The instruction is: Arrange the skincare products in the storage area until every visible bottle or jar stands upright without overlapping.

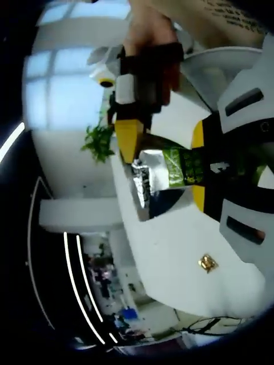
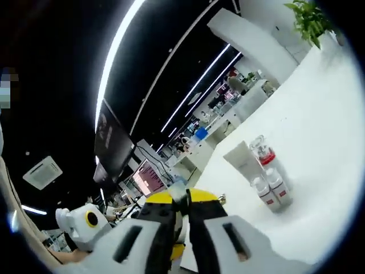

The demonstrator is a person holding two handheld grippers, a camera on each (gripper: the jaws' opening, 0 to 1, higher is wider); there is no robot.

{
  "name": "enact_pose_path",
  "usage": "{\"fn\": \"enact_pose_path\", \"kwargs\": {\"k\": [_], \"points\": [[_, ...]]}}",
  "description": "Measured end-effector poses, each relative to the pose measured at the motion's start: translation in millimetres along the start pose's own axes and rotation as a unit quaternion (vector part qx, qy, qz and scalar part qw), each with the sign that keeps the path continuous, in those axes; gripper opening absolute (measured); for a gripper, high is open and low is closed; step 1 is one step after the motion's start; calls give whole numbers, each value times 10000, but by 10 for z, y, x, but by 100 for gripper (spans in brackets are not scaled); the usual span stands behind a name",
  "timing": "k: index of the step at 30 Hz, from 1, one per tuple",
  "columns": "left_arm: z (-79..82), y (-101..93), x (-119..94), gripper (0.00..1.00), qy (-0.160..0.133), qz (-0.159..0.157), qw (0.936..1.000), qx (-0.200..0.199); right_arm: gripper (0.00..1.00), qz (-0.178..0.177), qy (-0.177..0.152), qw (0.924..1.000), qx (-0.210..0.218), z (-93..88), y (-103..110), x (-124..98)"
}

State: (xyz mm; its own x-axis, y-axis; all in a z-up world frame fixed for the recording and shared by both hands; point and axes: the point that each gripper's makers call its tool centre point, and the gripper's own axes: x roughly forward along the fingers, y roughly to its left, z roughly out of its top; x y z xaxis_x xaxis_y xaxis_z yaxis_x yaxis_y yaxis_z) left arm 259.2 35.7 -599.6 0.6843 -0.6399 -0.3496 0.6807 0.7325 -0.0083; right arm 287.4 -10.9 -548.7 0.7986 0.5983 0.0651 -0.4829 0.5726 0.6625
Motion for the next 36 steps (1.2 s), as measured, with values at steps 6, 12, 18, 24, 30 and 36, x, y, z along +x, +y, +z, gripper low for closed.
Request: {"fn": "enact_pose_path", "kwargs": {"k": [6,12,18,24,30,36], "points": [[-18,-43,-55,38,-31,-97,9999,8,1,214,3,9996,-210,3,168,-19],[-14,-48,-124,41,-27,-244,9997,41,1,452,-197,9987,-124,111,310,-15],[-26,154,-273,59,-151,-273,9990,-326,1,750,-96,9968,-269,160,446,-22],[116,29,-382,86,-383,-1218,9907,-472,1,2049,240,9783,-182,125,909,-139],[411,-166,-529,48,-1093,-2177,9586,-1472,1,2761,504,9597,-144,132,1188,-220],[410,-250,-562,27,-1089,-2474,9486,-1647,1,2396,320,9703,41,176,983,-131]]}}
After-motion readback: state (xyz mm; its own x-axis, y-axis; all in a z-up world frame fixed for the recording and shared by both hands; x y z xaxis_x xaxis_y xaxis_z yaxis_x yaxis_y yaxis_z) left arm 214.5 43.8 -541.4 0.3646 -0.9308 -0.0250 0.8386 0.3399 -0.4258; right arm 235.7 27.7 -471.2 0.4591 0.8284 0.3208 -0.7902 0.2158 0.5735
